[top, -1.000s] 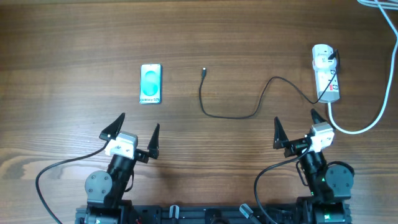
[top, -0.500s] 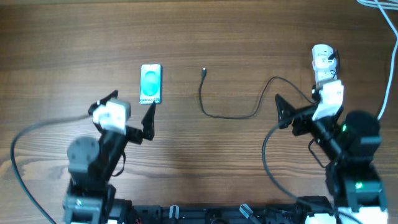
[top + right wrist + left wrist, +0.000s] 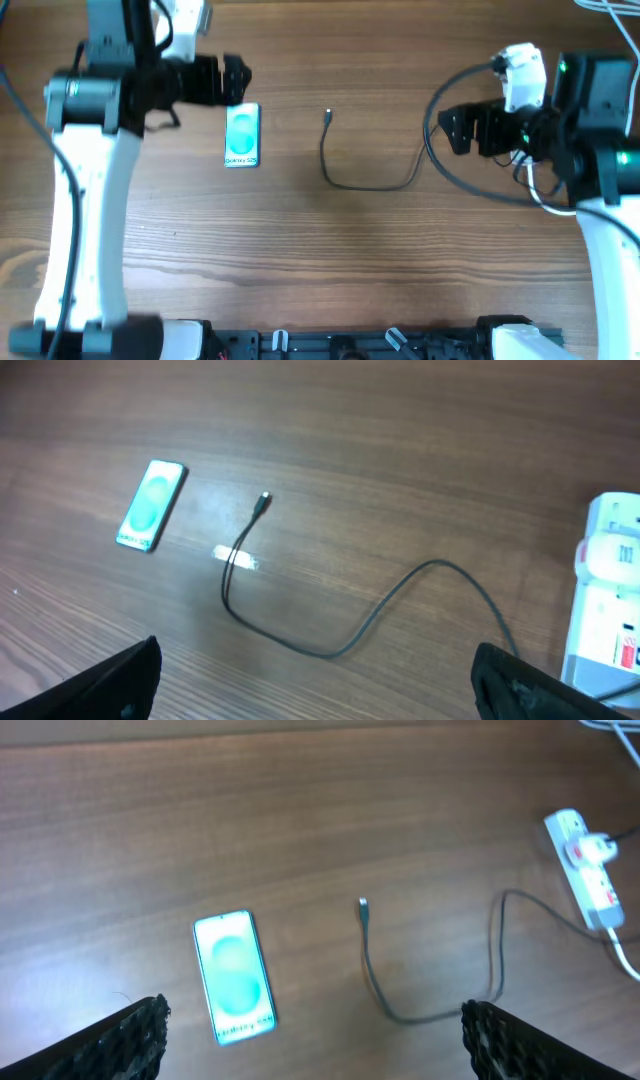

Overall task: Plug charger to phone and switch on socket
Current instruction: 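Reach the left gripper to the phone and grasp it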

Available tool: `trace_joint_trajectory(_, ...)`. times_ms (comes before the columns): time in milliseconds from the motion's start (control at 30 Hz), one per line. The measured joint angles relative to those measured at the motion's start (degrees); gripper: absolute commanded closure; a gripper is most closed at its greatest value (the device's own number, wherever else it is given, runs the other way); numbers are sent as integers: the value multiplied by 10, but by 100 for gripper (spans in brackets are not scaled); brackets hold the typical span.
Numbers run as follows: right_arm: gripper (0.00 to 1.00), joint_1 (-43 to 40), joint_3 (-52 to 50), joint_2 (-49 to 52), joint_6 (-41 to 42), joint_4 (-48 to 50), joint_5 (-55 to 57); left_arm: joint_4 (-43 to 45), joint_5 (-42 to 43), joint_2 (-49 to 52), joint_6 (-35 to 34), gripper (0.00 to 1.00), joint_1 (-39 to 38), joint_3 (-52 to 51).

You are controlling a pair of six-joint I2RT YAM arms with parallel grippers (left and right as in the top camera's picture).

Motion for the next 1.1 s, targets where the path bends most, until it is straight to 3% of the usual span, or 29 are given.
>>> trace_joint_trajectory(267, 0, 0, 3, 86, -10, 0, -62, -15, -2, 107, -5, 0, 1, 9)
trace_joint_trajectory(467, 0, 0, 3, 90, -10, 2, -76, -36, -71, 239, -72, 9, 2, 9)
trace_joint_trajectory(633, 0, 0, 3, 90, -10, 2, -76, -42, -92, 319, -109, 9, 1, 9)
trace_joint_trajectory(1100, 0, 0, 3, 90, -10, 2, -76, 11, -126, 396, -129, 7, -21, 1)
